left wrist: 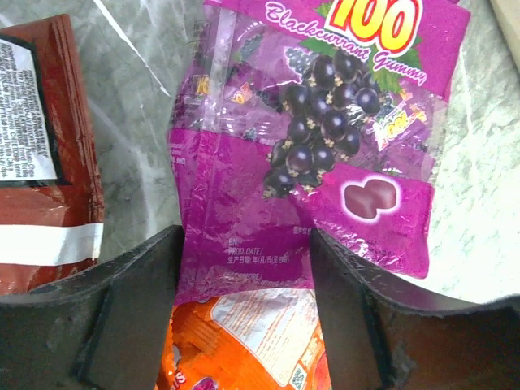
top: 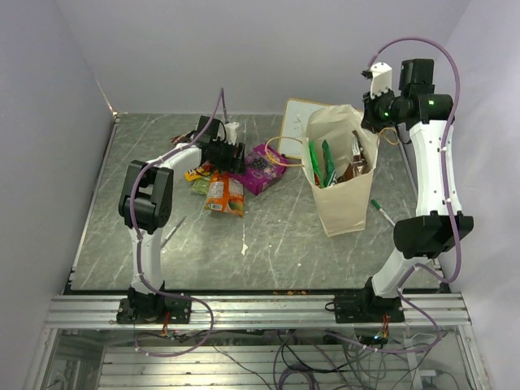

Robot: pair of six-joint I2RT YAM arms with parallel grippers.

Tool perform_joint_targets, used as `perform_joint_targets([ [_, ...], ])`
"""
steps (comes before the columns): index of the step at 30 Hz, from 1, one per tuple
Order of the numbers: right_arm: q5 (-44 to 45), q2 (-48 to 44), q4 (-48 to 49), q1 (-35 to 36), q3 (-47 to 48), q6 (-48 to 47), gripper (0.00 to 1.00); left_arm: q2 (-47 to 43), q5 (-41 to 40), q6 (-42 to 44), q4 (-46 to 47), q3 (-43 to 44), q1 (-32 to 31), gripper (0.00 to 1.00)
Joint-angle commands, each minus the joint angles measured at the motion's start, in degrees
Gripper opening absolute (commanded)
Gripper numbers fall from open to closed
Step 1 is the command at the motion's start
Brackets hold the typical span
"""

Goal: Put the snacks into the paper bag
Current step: Pick up the snack from the center of the board.

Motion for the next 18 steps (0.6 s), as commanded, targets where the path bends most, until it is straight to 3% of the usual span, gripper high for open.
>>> perform_joint_targets([
  [1,-2.21,-0.15,2.20,1.16,0.05,-1.08,0.00,0.95,5.33,-1.80,2.45,0.59,-0.09,0.70],
  [7,-3.31,0.44,2.70,2.96,-0.18,-1.19,0.00,0.58,7.44,-2.78,3.77,0.38,-0.09,0.52],
  [13,-2.79,0.57,2.46,3.71,1.22,-1.36,0.00,-0.14,9.50,-1.91,3.28,2.49,-0.09,0.23],
  [18,-1.54,-0.13,2.48,3.74,0.13,-1.76,0.00,-1.27,11.52,-2.03,2.45,3.62,-0.09,0.07],
])
